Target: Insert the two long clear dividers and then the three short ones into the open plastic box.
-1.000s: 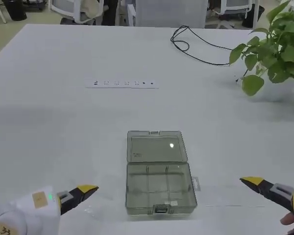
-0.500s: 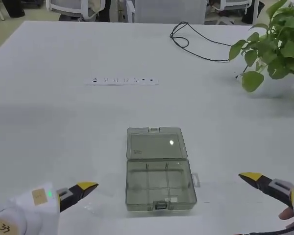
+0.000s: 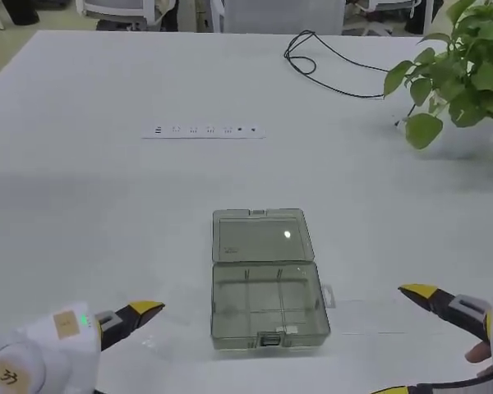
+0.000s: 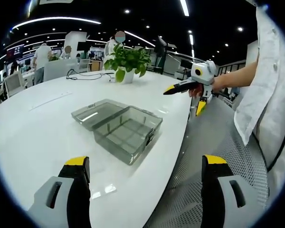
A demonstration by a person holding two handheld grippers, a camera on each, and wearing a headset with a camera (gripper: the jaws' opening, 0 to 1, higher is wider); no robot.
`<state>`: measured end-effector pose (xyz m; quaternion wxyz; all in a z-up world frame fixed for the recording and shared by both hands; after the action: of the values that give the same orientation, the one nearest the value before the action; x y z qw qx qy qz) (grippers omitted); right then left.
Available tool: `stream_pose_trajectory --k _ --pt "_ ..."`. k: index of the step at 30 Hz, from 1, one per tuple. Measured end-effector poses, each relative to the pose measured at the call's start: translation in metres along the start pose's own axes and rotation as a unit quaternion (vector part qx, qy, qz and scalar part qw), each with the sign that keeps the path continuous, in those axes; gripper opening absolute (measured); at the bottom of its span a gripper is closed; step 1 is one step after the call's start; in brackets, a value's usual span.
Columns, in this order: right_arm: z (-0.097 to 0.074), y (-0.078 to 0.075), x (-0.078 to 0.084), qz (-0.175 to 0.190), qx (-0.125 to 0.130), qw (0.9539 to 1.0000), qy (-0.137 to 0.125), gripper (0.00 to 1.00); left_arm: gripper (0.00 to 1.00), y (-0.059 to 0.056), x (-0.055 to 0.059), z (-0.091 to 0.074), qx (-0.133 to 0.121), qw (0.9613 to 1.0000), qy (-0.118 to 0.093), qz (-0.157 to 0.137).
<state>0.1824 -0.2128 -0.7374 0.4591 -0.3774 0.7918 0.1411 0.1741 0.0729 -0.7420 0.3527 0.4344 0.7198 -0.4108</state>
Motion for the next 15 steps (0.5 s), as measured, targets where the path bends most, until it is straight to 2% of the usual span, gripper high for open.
stream_pose_trajectory --k 7,15 --pt "0.0 0.001 0.0 0.001 0.001 1.0 -0.001 0.95 0.99 0.003 0.0 -0.003 -0.002 1.0 0.001 -0.002" --pt "-0.001 0.002 0.001 0.004 0.002 1.0 -0.001 0.95 0.97 0.021 -0.002 -0.019 -0.035 0.9994 0.004 -0.005"
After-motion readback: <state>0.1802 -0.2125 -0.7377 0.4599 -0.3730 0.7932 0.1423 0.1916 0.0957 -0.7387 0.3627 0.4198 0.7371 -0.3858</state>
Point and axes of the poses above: the centre of the closed fingertips' face, and the gripper's own axes: z roughly forward along the fingers, y roughly to its left, x roughly out of its underside, the point moved 5 cm from there along -z, roughly backward along the fingers, and after that the axes turned 12 degrees about x, right-handed, at the moved point
